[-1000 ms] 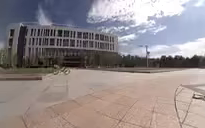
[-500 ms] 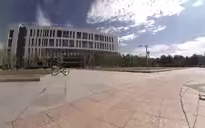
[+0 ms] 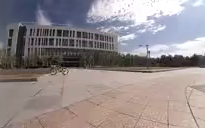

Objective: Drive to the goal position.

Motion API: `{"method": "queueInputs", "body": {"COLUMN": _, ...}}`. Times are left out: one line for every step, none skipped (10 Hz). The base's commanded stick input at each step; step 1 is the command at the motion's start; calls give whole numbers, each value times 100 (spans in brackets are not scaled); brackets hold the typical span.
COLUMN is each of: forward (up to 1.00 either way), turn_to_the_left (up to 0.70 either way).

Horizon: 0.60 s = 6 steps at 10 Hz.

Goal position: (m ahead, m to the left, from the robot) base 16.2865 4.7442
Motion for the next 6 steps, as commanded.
{"method": "queueInputs", "body": {"forward": 33, "turn_to_the_left": 3}}
{"method": "queueInputs", "body": {"forward": 33, "turn_to_the_left": 3}}
{"method": "queueInputs", "body": {"forward": 33, "turn_to_the_left": 3}}
{"method": "queueInputs", "body": {"forward": 33, "turn_to_the_left": 3}}
{"method": "queueInputs", "body": {"forward": 33, "turn_to_the_left": 3}}
{"method": "queueInputs", "body": {"forward": 33, "turn_to_the_left": 3}}
